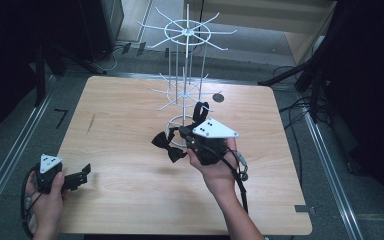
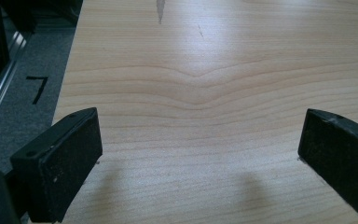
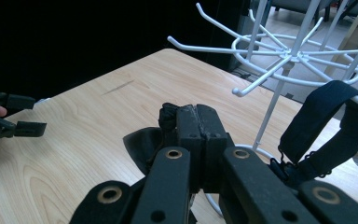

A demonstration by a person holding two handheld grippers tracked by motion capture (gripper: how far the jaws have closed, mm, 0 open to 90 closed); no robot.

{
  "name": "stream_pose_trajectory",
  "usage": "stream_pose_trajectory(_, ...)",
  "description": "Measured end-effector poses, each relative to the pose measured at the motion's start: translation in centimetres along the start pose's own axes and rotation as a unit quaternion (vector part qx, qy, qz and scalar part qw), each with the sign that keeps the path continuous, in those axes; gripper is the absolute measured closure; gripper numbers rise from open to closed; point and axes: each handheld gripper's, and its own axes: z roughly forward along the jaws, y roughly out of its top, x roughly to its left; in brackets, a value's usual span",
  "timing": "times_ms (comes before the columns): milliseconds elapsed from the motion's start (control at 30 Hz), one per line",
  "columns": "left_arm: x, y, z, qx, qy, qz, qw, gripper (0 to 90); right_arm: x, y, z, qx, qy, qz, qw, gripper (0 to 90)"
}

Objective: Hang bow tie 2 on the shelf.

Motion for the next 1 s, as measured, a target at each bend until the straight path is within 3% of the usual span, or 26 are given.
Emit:
stream_pose_trajectory(600,0.4,0.4,0.5,0.003,-0.007,-0.006,0.9999,0.0,-1.5,0.7,-2.5,-0.034,-0.025,0.000,0.9991,90.0)
stream_pose_trajectory(1000,0.6,0.4,0.4,0.001,-0.012,-0.010,0.9999,0.0,-1.7,1.5,-1.6,-0.051,-0.014,0.013,0.9985,90.0)
